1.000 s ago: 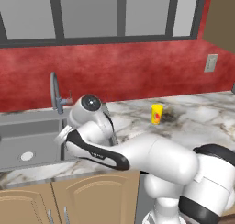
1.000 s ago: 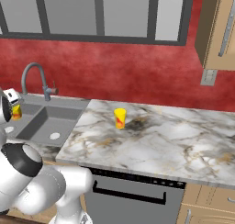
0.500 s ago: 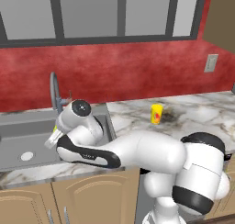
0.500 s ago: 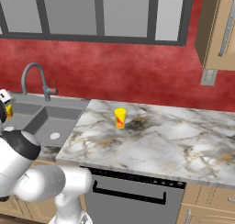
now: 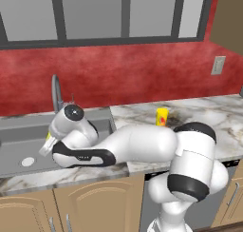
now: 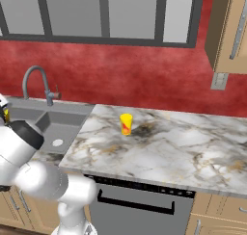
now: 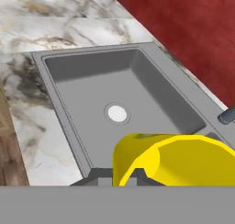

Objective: Place the cup in the left basin and the cup in the right basin of the sink.

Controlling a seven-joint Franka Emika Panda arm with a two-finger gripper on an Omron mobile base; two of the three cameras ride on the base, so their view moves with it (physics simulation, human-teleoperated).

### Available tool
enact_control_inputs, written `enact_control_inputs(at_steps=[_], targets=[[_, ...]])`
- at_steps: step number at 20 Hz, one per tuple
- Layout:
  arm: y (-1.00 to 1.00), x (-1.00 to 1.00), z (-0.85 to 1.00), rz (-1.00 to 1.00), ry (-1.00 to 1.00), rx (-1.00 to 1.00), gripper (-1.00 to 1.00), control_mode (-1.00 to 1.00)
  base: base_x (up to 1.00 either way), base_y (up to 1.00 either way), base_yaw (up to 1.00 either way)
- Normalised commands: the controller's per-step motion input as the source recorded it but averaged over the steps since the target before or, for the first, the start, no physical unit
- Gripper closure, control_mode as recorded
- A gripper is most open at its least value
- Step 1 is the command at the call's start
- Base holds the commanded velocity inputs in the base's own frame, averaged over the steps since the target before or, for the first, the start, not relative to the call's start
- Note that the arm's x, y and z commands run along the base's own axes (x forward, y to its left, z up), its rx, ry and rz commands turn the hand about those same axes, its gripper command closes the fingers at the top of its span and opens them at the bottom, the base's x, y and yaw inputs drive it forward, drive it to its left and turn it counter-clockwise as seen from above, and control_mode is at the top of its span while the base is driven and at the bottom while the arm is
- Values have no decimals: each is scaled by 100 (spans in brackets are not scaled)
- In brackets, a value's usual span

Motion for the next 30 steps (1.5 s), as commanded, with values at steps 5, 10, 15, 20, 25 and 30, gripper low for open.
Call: enact_control_inputs(at_steps=[5,10,15,20,25,30], targets=[[33,5,-17,0,0,-22,100,-100,0,0,0],[23,13,-15,0,0,-18,100,-100,0,0,0],[19,14,-12,1,0,-1,100,-100,0,0,0],[15,9,-15,5,0,0,100,-100,0,0,0],[11,10,-21,4,0,0,100,-100,0,0,0],[8,12,-26,2,0,0,100,-100,0,0,0]])
